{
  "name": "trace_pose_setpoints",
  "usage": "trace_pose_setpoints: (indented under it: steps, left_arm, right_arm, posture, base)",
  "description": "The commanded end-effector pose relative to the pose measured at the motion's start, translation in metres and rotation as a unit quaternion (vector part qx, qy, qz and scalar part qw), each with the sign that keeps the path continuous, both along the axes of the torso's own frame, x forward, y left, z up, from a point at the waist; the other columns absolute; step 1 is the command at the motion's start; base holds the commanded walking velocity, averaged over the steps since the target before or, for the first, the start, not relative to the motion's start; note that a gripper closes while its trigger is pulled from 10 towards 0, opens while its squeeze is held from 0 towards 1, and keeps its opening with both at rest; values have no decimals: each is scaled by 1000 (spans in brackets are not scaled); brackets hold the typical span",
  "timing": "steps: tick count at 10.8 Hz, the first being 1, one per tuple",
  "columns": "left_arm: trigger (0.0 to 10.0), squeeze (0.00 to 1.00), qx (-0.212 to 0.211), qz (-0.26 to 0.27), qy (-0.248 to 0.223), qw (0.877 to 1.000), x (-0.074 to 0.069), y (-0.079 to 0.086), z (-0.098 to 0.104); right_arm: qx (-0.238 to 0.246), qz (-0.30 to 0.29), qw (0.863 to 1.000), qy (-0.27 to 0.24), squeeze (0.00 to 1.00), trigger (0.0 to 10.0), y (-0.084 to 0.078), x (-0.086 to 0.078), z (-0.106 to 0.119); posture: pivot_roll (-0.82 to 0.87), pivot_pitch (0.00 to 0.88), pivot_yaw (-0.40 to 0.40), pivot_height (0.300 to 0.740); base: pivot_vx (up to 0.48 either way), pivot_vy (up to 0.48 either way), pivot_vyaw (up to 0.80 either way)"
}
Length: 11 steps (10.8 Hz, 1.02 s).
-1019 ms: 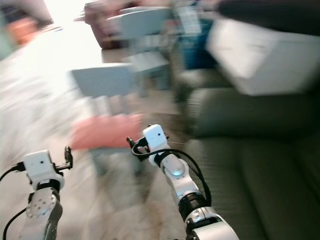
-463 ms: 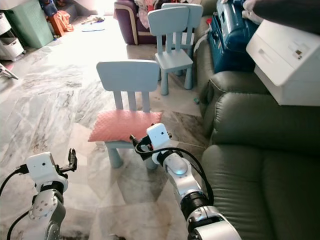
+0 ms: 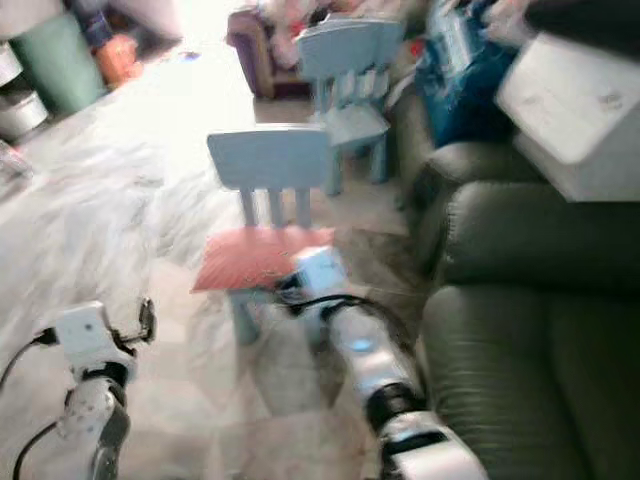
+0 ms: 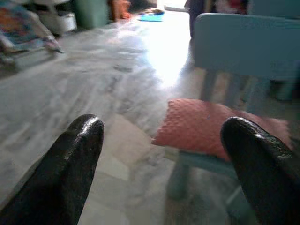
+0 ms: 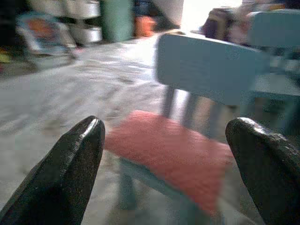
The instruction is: Move the pillow to the sofa
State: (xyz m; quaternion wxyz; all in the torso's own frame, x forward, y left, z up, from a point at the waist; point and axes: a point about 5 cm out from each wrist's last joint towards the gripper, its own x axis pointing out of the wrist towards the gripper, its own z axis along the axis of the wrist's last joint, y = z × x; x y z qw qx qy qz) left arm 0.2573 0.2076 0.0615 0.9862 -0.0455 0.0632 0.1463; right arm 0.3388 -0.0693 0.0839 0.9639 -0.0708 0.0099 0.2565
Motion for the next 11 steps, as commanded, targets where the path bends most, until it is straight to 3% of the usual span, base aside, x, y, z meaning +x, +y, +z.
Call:
trace_pose_setpoints:
  steps: [1, 2, 4, 5, 6, 7, 8, 11]
  left_arm:
    - [10000, 0, 4, -2, 15, 1000, -3, 8, -4]
    - [10000, 0, 5, -23, 22, 999, -2, 3, -7]
    - [10000, 0, 5, -29, 23, 999, -3, 2, -7]
    - [10000, 0, 8, -31, 24, 999, -3, 3, -7]
    - [10000, 0, 17, -28, 24, 999, -3, 9, -7]
    - [10000, 0, 20, -23, 23, 999, -3, 13, -7]
    - [10000, 0, 18, -23, 21, 999, -3, 15, -7]
    - [10000, 0, 9, -41, 12, 999, 0, 11, -4]
  right_arm:
    - [4, 6, 1000, 0, 0, 10000, 11, -1, 2]
    - [4, -30, 1000, 5, 0, 10000, -4, 4, 1]
    - [2, -120, 992, 23, 0, 10000, -49, 13, -1]
    - [-6, -142, 990, 19, 0, 10000, -60, 14, 0]
    - [-17, -192, 981, 19, 0, 10000, -90, 14, 0]
    - [-20, -210, 977, 21, 0, 10000, -101, 13, -1]
    - [-24, -214, 976, 23, 0, 10000, -106, 12, -2]
    - [-14, -193, 981, 24, 0, 10000, -91, 12, -3]
  posture:
    - [-94, 100, 39, 740]
    - [-95, 102, 39, 740]
    - [-104, 103, 45, 740]
    - [-108, 103, 46, 740]
    - [-117, 101, 50, 740]
    - [-128, 99, 51, 740]
    - [-133, 99, 52, 740]
    - [-133, 95, 46, 740]
  base:
    - [0, 0, 0]
    - [0, 0, 0]
    - [0, 0, 0]
    - [0, 0, 0]
    - [0, 0, 0]
    - [0, 0, 0]
    - [0, 0, 0]
    - [0, 0, 0]
